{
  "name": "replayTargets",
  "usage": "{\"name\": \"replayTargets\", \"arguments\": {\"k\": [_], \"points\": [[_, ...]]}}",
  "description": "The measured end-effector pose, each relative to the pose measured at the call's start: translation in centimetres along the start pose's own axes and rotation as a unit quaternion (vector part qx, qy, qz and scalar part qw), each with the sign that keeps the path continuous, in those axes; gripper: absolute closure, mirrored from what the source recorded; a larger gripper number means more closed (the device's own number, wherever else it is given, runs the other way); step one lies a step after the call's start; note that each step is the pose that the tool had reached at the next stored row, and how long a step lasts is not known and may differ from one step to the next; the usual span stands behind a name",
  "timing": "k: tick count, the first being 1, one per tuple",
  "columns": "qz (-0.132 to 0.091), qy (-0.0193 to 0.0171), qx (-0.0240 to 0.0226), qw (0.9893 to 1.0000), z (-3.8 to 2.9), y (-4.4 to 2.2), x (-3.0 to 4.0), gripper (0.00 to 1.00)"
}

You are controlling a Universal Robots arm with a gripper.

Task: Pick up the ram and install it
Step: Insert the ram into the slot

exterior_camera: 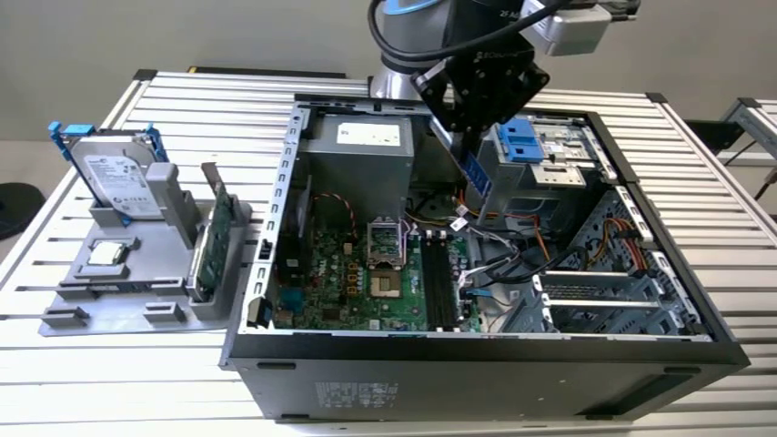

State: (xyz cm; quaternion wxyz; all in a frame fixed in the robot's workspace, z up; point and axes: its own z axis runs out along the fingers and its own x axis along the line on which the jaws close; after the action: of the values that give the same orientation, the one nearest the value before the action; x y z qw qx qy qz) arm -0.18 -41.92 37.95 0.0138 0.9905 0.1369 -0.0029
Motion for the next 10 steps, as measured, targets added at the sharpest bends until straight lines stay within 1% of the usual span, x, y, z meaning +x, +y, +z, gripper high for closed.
{"name": "replayTargets", "arguments": {"k": [6,10], "points": [[0.011,0.0001,-0.0001,0.9999,0.05,0.0,-0.01,1.0],[0.011,0.0001,-0.0001,0.9999,0.05,0.0,-0.01,1.0]]}}
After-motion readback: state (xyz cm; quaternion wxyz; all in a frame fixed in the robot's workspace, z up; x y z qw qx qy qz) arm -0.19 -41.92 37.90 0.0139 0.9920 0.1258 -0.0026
